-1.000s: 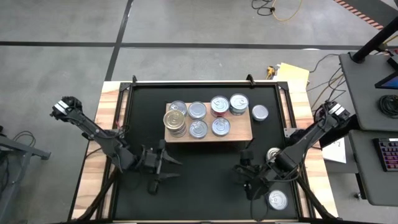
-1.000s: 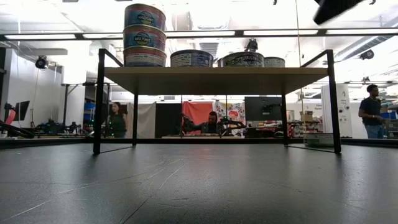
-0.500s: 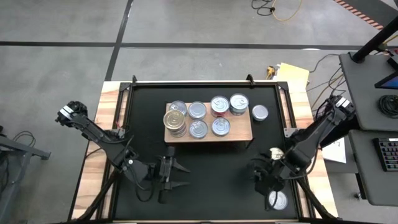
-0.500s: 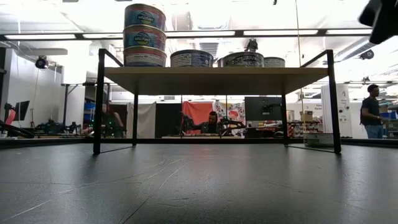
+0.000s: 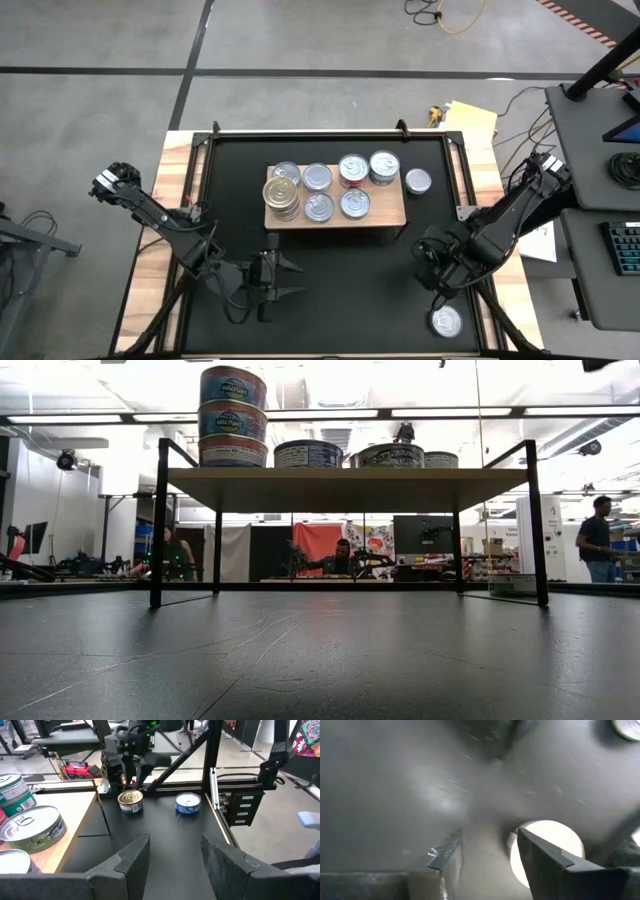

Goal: Stack canned seafood by type on shelf
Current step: Stack the green tuna can on the green tuna can

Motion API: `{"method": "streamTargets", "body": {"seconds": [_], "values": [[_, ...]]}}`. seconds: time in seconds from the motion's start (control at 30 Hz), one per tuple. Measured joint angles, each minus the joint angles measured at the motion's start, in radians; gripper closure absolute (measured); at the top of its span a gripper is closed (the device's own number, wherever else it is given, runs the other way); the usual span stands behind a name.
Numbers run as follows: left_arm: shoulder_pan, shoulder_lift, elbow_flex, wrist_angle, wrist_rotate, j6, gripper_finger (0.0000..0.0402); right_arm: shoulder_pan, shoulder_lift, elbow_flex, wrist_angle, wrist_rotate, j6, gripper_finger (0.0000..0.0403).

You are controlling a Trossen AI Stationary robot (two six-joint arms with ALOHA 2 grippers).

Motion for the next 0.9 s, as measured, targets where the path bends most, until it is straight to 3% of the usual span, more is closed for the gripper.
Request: {"method": "streamTargets", "body": {"seconds": [0.13, 0.3, 0.53, 0.9], "values": [[0.0, 0.001, -0.002, -0.001, -0.01, 0.02, 0.024, 0.0, 0.0, -0.03, -0.011, -0.008, 0.051, 0.026], [0.0, -0.004, -0.002, 0.0, -0.164, -0.005, 0.024, 0.0, 0.006, -0.061, -0.011, 0.108, 0.101, 0.0309], [-0.001, 0.0, -0.002, -0.006, -0.172, 0.037, 0.024, -0.058, 0.007, -0.069, -0.081, 0.143, 0.118, 0.0385], [0.0, 0.002, 0.001, -0.004, -0.172, 0.061, 0.024, -0.267, -0.011, -0.071, -0.26, 0.242, 0.129, 0.039]]}}
